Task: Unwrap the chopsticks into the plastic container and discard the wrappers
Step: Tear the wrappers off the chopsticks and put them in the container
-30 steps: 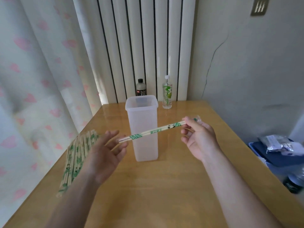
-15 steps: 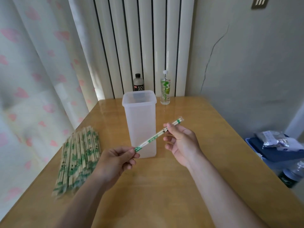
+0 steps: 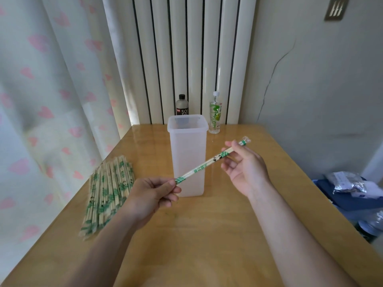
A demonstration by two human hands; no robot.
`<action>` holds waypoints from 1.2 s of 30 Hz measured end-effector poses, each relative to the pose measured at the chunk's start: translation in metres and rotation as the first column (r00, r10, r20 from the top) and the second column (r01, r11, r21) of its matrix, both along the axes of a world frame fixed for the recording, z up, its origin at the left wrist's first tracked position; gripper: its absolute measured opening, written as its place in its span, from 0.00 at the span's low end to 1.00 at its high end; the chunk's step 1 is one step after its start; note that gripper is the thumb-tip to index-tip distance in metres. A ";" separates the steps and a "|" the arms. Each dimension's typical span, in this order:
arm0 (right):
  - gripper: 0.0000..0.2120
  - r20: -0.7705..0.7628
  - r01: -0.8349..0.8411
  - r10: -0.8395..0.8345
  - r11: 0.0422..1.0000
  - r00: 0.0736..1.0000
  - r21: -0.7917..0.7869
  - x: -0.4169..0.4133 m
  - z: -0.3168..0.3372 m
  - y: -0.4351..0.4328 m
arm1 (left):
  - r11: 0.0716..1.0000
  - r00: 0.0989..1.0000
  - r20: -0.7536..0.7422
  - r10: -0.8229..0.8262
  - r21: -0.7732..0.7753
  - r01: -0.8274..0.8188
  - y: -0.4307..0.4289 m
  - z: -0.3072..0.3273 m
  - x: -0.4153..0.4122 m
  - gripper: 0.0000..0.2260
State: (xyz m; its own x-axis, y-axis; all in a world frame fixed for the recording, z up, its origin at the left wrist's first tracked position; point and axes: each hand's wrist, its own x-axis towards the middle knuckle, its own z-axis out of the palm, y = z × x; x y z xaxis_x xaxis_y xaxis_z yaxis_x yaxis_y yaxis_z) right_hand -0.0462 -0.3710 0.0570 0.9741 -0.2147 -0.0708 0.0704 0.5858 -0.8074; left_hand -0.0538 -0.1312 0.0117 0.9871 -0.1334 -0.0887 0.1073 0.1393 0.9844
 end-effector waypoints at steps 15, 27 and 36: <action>0.05 0.027 0.010 -0.009 0.999 1.000 -0.046 -0.011 0.020 0.022 | 0.999 1.000 0.017 0.006 0.051 -0.006 0.023 0.011 -0.006 0.05; 0.11 0.106 -0.060 0.082 0.979 0.991 -0.195 -0.016 0.023 0.054 | 0.867 0.898 0.376 -0.230 0.498 0.013 -0.014 0.064 -0.018 0.06; 0.11 0.110 0.123 -0.112 0.988 0.988 -0.094 -0.009 0.036 0.015 | 0.832 0.919 0.347 -0.188 0.554 -0.039 0.009 0.061 -0.006 0.07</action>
